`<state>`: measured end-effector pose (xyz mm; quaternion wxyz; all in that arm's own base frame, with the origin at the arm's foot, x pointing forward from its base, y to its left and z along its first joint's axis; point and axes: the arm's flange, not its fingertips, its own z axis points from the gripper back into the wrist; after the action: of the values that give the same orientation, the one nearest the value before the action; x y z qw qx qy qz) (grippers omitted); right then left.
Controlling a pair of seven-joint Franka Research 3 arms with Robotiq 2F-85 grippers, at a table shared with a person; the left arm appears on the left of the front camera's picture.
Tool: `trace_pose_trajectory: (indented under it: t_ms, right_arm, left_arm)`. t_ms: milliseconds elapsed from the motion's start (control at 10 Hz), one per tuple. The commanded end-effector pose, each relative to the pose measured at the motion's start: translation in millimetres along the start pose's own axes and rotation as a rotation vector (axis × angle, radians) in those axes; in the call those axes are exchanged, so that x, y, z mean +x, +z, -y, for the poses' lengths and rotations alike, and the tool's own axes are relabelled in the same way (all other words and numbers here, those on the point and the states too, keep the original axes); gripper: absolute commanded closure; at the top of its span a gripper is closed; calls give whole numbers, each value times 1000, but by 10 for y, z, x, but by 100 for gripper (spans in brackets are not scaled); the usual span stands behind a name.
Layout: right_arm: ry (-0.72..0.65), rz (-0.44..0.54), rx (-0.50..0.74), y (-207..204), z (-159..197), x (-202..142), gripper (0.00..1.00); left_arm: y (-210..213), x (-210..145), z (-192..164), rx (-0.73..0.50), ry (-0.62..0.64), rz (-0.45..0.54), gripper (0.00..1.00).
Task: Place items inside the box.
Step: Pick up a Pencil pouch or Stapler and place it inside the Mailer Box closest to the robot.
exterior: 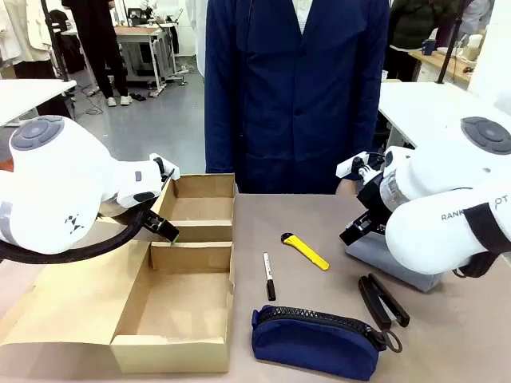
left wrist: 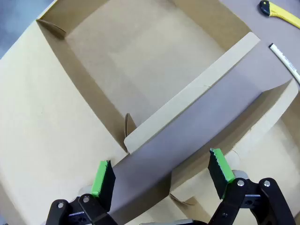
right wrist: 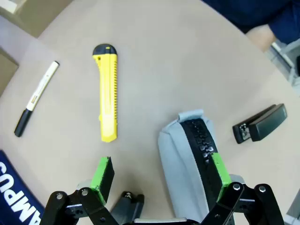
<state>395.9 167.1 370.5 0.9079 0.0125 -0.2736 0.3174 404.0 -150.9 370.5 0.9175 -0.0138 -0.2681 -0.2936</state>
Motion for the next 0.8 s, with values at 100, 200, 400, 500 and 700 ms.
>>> trace_pose_trajectory:
  t_ms: [100, 200, 400, 500, 700]
  right_arm:
    - [0, 0, 0, 0, 0, 0, 0]
    - [0, 0, 0, 0, 0, 0, 0]
    - [0, 0, 0, 0, 0, 0, 0]
    - [0, 0, 0, 0, 0, 0, 0]
    - [0, 0, 0, 0, 0, 0, 0]
  left_arm:
    - [0, -1, 0, 0, 0, 0, 0]
    - [0, -1, 0, 0, 0, 0, 0]
    - [0, -1, 0, 0, 0, 0, 0]
    - [0, -1, 0, 0, 0, 0, 0]
    - [0, -1, 0, 0, 0, 0, 0]
